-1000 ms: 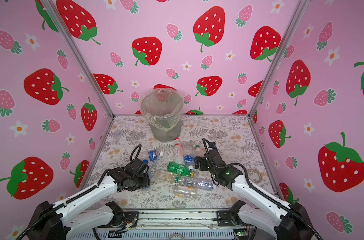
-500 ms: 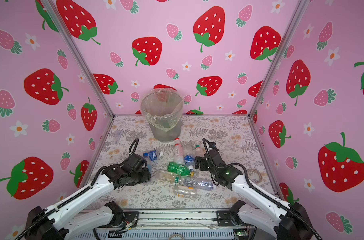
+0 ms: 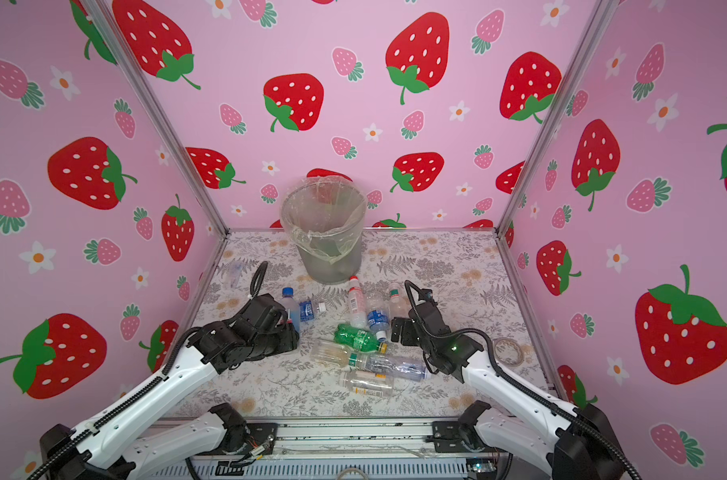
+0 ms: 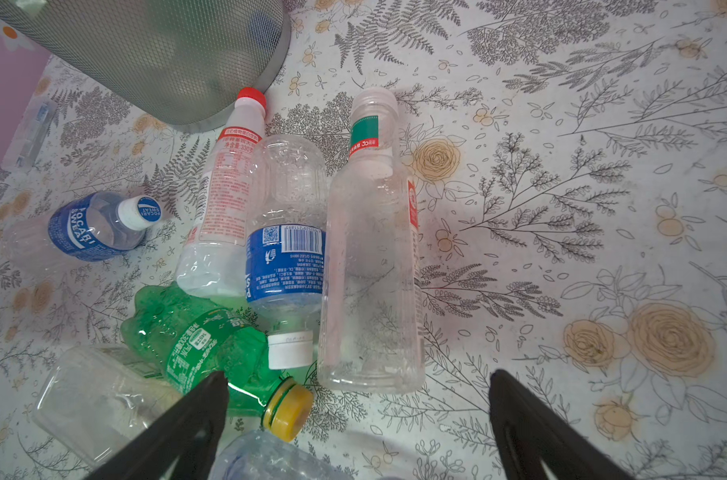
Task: Throw the plastic bottles in the bin
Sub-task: 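Lift the FIJI bottle with the left gripper and carry it to the wastebasket, then open the left gripper over the wastebasket while the right gripper lowers onto the green-capped bottle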
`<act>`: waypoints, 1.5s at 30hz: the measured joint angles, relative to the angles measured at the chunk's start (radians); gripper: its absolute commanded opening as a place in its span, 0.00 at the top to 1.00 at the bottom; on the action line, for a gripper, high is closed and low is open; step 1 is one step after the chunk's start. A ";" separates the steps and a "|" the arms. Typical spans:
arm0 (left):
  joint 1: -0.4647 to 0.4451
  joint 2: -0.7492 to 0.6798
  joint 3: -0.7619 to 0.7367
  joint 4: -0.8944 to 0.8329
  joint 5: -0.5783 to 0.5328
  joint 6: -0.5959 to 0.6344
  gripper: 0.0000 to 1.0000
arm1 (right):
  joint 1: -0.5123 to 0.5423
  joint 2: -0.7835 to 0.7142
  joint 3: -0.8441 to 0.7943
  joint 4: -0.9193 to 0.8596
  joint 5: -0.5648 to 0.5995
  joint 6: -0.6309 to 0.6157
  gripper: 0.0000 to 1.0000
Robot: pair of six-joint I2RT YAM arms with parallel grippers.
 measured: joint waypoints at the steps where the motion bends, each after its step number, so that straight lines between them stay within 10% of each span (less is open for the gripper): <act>1: 0.000 0.001 0.024 -0.003 -0.007 0.008 0.37 | 0.000 0.000 -0.001 -0.001 0.000 0.000 0.01; 33: 0.222 0.282 0.615 0.119 0.079 0.202 0.38 | -0.014 0.002 -0.018 -0.004 0.000 0.001 0.01; 45: 0.246 0.121 0.502 0.158 0.142 0.225 0.38 | -0.021 0.035 -0.013 -0.004 -0.001 -0.001 0.01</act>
